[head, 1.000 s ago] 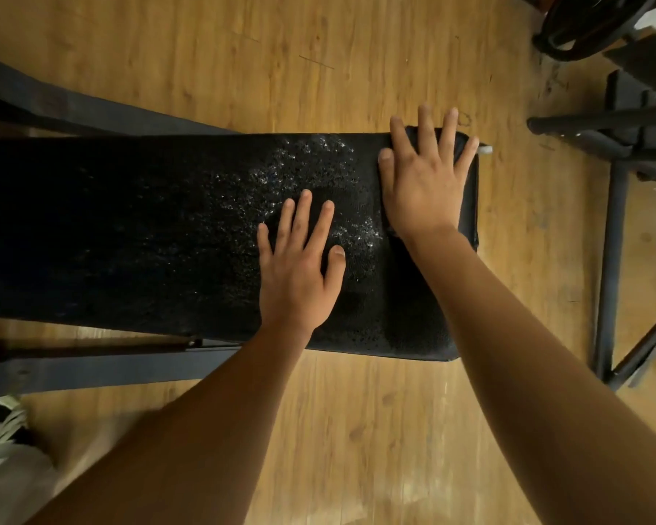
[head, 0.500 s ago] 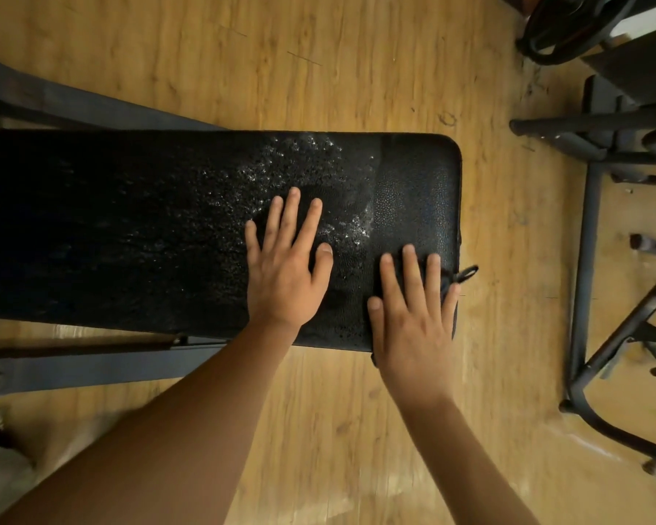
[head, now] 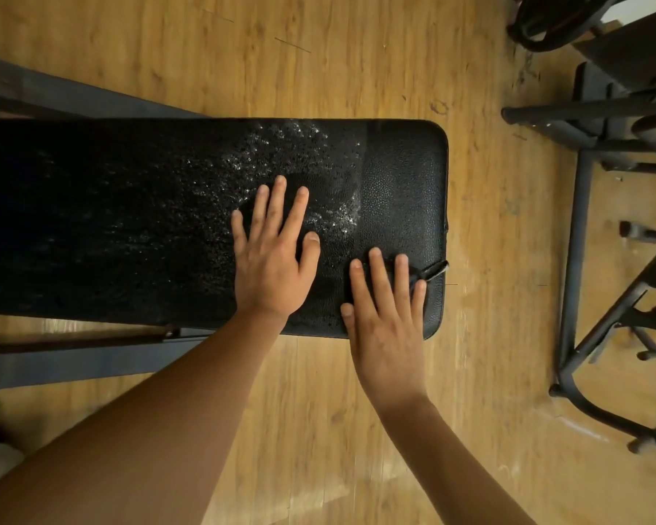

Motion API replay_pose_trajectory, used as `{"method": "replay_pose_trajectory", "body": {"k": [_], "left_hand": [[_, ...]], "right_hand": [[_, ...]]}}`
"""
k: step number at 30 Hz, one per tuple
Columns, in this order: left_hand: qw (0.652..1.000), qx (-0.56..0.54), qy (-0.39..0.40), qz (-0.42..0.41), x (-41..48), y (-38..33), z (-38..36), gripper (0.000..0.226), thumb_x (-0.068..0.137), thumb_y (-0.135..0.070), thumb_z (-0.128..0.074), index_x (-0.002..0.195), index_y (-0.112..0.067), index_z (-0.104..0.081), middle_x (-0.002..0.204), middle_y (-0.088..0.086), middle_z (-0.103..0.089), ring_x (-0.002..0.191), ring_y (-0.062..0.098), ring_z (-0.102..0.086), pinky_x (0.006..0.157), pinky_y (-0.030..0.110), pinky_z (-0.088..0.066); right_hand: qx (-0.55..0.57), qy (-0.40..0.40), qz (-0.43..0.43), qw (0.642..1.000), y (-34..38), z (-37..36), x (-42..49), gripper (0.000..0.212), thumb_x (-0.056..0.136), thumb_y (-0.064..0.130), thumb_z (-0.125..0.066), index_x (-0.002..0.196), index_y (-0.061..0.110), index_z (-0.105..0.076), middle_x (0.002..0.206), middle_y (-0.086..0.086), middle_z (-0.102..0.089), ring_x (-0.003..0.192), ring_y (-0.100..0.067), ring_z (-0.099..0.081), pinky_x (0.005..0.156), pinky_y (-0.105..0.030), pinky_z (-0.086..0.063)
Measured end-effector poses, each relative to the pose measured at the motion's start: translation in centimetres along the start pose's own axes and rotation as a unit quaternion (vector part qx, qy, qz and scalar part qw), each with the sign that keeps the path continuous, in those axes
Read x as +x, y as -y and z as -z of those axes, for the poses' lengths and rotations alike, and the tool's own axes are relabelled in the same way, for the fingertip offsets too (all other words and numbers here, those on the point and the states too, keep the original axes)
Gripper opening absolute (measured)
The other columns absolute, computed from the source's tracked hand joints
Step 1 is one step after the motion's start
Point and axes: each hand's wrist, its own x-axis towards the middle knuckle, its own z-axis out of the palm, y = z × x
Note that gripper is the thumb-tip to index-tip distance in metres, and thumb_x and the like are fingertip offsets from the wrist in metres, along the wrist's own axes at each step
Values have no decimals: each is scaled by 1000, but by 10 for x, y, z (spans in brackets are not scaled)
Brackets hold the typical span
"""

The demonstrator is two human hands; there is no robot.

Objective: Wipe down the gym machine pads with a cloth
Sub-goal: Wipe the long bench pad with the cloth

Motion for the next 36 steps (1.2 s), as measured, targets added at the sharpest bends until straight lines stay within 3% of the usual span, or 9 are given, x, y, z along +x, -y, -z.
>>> {"method": "replay_pose_trajectory", "body": {"k": [11,18,27,36], "left_hand": [[1000,6,9,1,1,1,-1,58,106,-41,-33,162,-27,-24,171,2,-11,158,22,-5,125,57,-4],[1000,8,19,5,1,-1,1,59,105,-42,-31,162,-28,-23,171,1,-10,158,22,-4,125,57,-4],[1000,14,9,2,-1,2,-2,59,105,-43,-29,162,-28,-23,171,1,-11,158,22,-5,125,58,-7],[1000,6,7,2,0,1,-2,58,105,-42,-32,161,-28,-25,171,1,-11,158,22,-6,125,57,-6]], "right_hand": [[55,-27,-74,995,10,-2,35,49,110,31,-40,157,17,-39,167,-11,-26,157,-36,-8,125,-55,-6],[15,8,-45,999,10,-4,-12,54,111,37,-37,161,17,-29,170,-9,-17,158,-33,-2,126,-51,-1],[22,-8,-59,998,9,3,97,55,110,35,-34,161,15,-29,170,-12,-16,158,-35,-4,125,-52,-2],[9,3,-61,998,8,-1,35,55,110,37,-30,159,14,-33,169,-9,-20,158,-30,-4,125,-52,-7]]}}
